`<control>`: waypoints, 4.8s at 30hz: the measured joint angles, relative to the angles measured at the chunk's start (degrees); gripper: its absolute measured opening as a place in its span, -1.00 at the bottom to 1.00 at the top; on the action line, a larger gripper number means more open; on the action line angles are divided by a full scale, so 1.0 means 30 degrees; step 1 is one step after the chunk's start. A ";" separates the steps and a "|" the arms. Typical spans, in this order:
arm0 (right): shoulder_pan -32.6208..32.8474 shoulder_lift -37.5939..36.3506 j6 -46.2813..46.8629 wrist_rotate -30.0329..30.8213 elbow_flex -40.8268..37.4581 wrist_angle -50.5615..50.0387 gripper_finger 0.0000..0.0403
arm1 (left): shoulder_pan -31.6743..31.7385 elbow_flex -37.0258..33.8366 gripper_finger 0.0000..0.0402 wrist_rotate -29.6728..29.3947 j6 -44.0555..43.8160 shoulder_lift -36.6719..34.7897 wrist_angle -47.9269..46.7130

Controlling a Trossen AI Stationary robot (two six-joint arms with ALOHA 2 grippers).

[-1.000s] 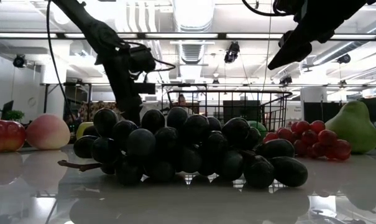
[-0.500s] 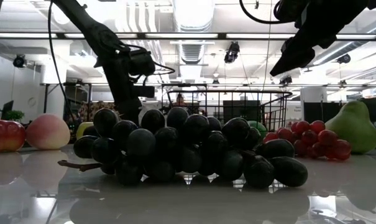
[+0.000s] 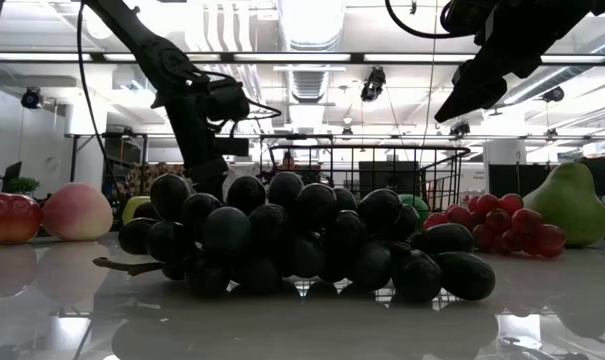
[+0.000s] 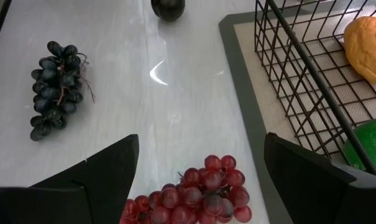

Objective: Build produce basket
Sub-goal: Put the orange tangerine into the black wire basket, then put the green apple into the black wire basket

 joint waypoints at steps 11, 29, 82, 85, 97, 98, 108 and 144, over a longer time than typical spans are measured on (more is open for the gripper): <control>0.0000 0.0000 0.0000 0.0000 -0.0007 0.0000 0.62 | -0.0007 -0.0022 -0.58 -0.0255 -0.0488 -0.0834 -0.0102; 0.0000 0.0000 0.0000 -0.0005 -0.0009 0.0100 0.62 | -0.0837 0.0179 -0.58 0.0921 -0.5583 -0.8747 0.3038; -0.0007 -0.5497 -0.1020 0.0004 -0.3770 0.4681 0.62 | -0.4641 0.4784 -0.58 -0.0695 -1.2986 0.5893 1.6961; -0.0007 -0.5493 -0.1013 0.0000 -0.3767 0.4663 0.62 | -0.4634 0.4991 -0.58 -0.0801 -1.3025 0.6298 1.6946; -0.0007 -0.5486 -0.1013 0.0015 -0.3767 0.4721 0.62 | -0.4634 0.5056 -0.58 -0.1739 -1.3929 0.6608 1.6968; -0.0007 -0.5486 -0.1013 0.0012 -0.3767 0.4727 0.62 | -0.4634 0.5056 -0.58 -0.1741 -1.3964 0.6608 1.6964; -0.0007 -0.5479 -0.1086 0.0015 -0.3927 0.5516 0.62 | -0.4634 0.5056 -0.37 -0.1800 -1.3967 0.6608 1.6983; -0.0007 -0.5371 -0.0685 0.0168 -0.5515 0.8207 0.62 | -0.6127 0.4102 -0.01 0.1032 -0.6796 -0.3174 0.4307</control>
